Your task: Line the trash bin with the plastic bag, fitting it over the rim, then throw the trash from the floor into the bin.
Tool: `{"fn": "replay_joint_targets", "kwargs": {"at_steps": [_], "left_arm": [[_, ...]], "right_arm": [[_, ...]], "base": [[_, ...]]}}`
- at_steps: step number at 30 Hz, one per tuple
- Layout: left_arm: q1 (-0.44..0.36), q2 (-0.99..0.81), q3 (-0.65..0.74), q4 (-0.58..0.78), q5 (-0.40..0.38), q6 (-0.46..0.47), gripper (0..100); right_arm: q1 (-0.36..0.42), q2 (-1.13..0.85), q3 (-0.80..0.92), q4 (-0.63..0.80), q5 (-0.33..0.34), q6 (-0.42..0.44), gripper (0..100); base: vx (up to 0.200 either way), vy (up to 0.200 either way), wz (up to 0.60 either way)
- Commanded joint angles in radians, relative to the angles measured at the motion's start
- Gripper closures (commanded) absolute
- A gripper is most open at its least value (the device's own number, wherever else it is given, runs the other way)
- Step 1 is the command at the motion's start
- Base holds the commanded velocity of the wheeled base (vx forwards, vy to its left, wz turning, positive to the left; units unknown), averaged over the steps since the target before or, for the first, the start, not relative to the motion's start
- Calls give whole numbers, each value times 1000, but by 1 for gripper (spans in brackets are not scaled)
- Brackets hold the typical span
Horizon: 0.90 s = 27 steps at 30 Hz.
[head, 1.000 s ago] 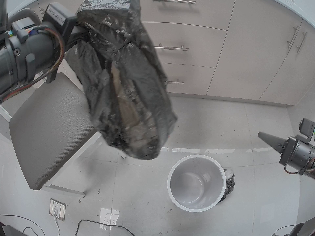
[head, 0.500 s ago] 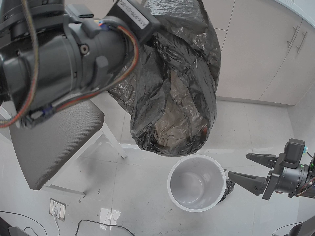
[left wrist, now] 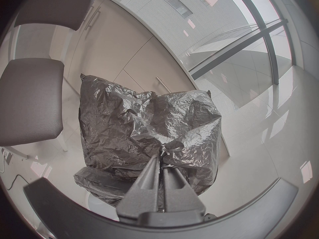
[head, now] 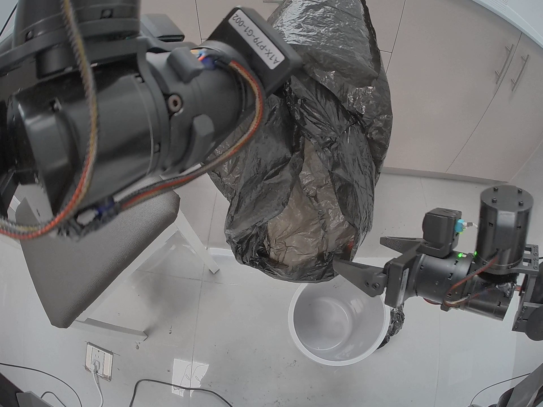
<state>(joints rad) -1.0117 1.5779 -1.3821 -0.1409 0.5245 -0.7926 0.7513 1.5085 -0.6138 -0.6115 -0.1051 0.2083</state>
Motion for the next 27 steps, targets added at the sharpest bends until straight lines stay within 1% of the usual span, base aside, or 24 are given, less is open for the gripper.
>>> {"fn": "replay_joint_targets", "kwargs": {"at_steps": [1, 4, 9, 12, 14, 15, 18, 21, 22, 23, 25, 27], "left_arm": [[-1, -1, 6, 0, 0, -2, 100], [-1, -2, 6, 0, 0, -2, 100], [-1, -1, 6, 0, 0, -2, 100], [-1, -1, 6, 0, 0, -4, 100], [-1, -1, 6, 0, 0, -4, 100], [-1, -1, 6, 0, 0, -4, 100], [-1, -1, 6, 0, 0, -5, 100], [-1, -1, 8, 0, 0, -5, 100], [-1, -1, 8, 1, 0, -5, 100], [1, 1, 8, 1, 0, -5, 100], [1, 1, 12, 1, 0, -4, 100], [1, 1, 23, 1, -3, -2, 100]], "right_arm": [[-7, 107, -61, -1, -19, -6, 0], [-7, 113, -70, -1, -42, -7, 0], [-9, 150, -95, -1, -119, -4, 0], [-1, 167, -90, -13, -136, 0, 0], [2, 177, -89, -37, -148, 0, 0], [3, 203, -86, -80, -171, 0, 0], [13, 251, -81, -142, -208, 0, 0], [22, 283, -81, -182, -223, 0, 0], [23, 305, -84, -218, -240, 0, 0], [25, 308, -86, -225, -243, 0, 0], [23, 326, -90, -266, -275, -4, 0], [22, 323, -89, -298, -285, -9, 0]], "base": [[0, 0, 0], [0, 0, 0], [0, 0, 0], [0, 0, 0], [0, 0, 0], [0, 0, 0], [0, 0, 0], [0, 0, 0], [0, 0, 0], [0, 0, 0], [0, 0, 0], [0, 0, 0]]}}
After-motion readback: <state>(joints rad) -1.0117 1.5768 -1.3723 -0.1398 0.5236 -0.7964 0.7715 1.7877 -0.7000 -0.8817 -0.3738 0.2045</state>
